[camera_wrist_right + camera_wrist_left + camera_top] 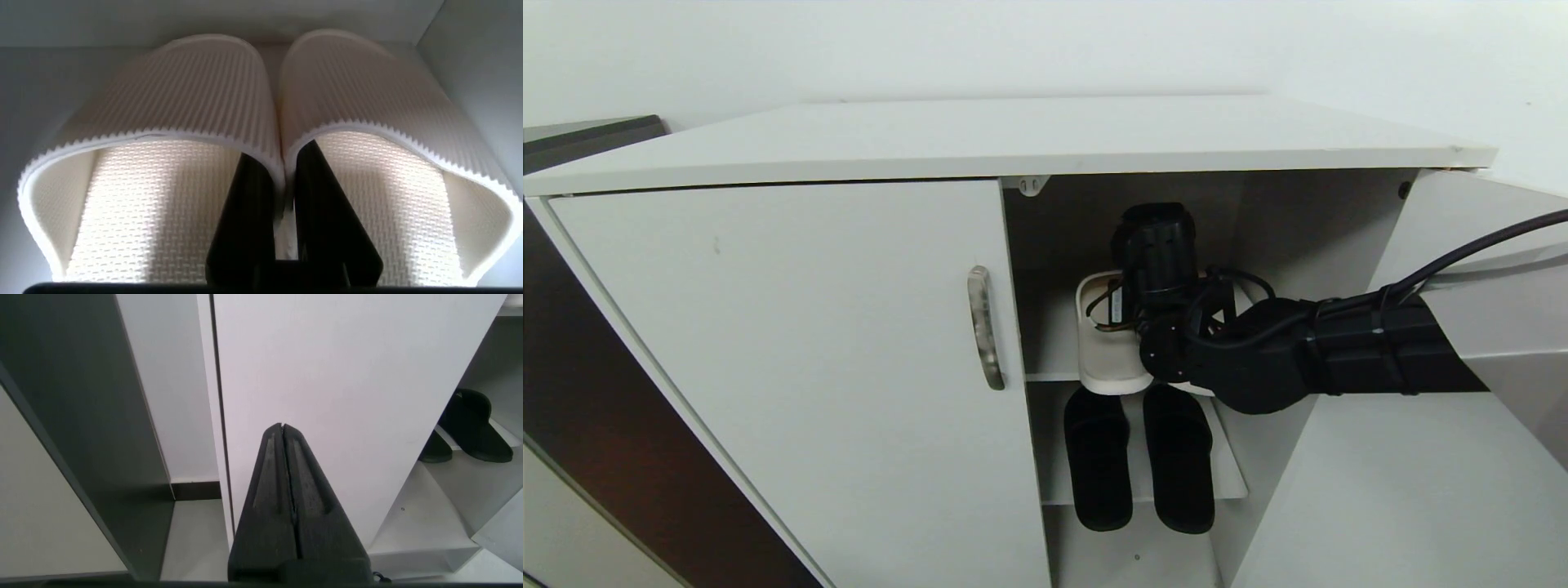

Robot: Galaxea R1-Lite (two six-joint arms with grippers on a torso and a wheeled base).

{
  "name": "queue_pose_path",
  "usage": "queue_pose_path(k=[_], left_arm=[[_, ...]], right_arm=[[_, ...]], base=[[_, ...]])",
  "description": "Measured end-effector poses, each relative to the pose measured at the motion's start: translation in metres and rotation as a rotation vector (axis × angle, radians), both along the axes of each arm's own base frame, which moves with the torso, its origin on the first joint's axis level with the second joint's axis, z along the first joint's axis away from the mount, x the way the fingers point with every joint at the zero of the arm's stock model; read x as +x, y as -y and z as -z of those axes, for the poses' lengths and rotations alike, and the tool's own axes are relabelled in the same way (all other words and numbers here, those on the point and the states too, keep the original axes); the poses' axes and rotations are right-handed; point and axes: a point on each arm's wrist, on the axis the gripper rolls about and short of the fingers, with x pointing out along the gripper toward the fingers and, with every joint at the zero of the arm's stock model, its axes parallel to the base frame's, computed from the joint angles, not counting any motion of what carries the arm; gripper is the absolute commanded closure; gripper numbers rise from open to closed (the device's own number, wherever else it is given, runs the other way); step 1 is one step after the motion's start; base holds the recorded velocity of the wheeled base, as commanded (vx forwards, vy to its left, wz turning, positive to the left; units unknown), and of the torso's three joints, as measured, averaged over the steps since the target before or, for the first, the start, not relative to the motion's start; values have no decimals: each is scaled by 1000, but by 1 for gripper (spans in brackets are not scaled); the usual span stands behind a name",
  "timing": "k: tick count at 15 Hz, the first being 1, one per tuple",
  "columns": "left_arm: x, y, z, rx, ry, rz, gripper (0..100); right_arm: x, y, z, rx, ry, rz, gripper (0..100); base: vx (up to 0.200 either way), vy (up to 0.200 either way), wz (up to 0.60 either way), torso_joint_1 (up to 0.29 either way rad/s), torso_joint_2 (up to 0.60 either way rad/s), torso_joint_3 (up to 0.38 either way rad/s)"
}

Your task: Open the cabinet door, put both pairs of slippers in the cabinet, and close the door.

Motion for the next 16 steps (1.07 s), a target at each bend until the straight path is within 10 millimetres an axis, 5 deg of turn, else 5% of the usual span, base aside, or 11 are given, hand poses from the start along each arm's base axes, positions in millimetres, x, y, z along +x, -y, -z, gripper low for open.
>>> queue_pose_path(k=[1,2,9,16], left_arm=[[0,0,0,0,0,0,100],[0,0,0,0,0,0,100],[0,0,0,0,0,0,100],[0,0,0,-1,0,0,100]], right_arm=[[0,0,1,-2,-1,0,100],[0,0,1,-4,-2,0,0],[-11,3,5,-29,-23,-8,0],[-80,20,-2,-43,-37,-101,0]], base=[[0,0,0,0,0,0],[0,0,0,0,0,0],[0,0,0,0,0,0],[0,0,0,0,0,0]])
